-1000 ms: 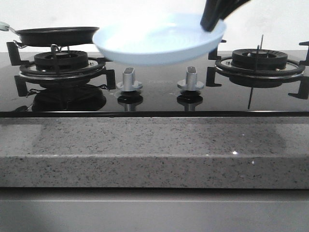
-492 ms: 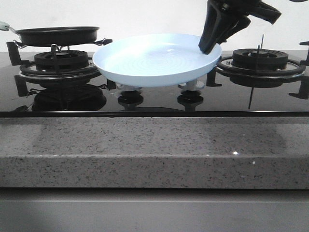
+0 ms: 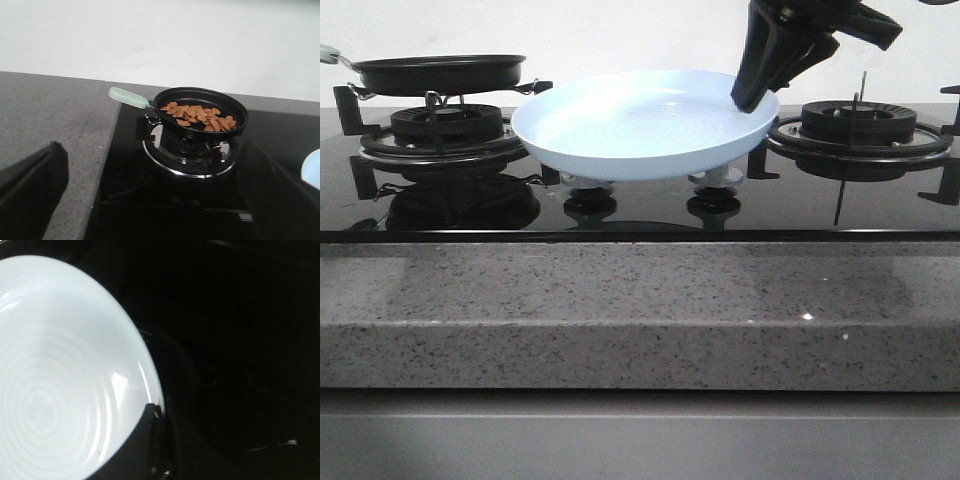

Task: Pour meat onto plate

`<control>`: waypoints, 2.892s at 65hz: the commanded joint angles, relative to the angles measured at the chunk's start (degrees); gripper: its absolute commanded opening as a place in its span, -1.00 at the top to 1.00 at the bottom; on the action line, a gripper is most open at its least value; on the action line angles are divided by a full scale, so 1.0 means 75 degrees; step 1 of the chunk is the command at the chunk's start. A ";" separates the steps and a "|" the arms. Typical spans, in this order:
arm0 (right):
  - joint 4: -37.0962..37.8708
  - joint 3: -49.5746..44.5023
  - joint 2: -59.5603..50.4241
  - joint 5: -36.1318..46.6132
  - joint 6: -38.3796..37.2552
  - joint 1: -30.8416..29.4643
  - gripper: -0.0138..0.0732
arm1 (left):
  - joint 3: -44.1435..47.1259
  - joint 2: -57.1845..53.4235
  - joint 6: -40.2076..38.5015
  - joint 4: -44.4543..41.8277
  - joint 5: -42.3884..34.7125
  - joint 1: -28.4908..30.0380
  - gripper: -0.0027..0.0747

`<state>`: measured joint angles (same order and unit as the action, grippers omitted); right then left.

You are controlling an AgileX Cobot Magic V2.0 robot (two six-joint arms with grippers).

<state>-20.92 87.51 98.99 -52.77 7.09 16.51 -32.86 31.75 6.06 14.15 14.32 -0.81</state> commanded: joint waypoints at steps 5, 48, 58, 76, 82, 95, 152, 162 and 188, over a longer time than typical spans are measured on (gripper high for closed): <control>-0.0249 0.0187 -0.0427 0.0245 0.0092 0.0006 0.82 | -0.0345 0.0364 -0.0053 0.0725 -0.0651 -0.0065 -0.80; -0.0249 0.0187 -0.0427 0.0245 0.0092 0.0006 0.82 | -0.4027 0.5118 0.0802 0.4007 0.1431 0.2034 -0.80; -0.0249 0.0187 -0.0427 0.0245 0.0092 0.0006 0.82 | -0.5017 0.6471 0.2007 0.6059 0.2814 0.2478 -0.80; -0.0249 0.0187 -0.0427 0.0245 0.0092 0.0006 0.82 | -0.6217 0.8198 0.2233 0.7003 0.3989 0.2626 -0.80; -0.0249 0.0187 -0.0427 0.0245 0.0092 0.0006 0.82 | -0.6461 0.8581 0.2233 0.7388 0.4138 0.2626 -0.80; -0.0249 0.0187 -0.0427 0.0245 0.0092 0.0006 0.82 | -0.6820 0.9154 0.2233 0.7944 0.4156 0.2626 -0.80; -0.0249 0.0187 -0.0427 0.0245 0.0092 0.0006 0.82 | -0.7155 0.9810 0.2381 0.8759 0.4457 0.2626 0.73; -0.0249 0.0187 -0.0427 0.0245 0.0092 0.0006 0.82 | -0.7155 0.9810 0.2382 0.8759 0.4630 0.2626 0.98; -0.0249 0.0187 -0.0427 0.0245 0.0092 0.0006 0.82 | -0.7155 0.9714 0.3363 1.0923 0.5830 0.2626 0.98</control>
<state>-21.04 87.51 98.99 -52.77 7.13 16.51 -84.89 108.25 30.50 87.61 54.50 18.82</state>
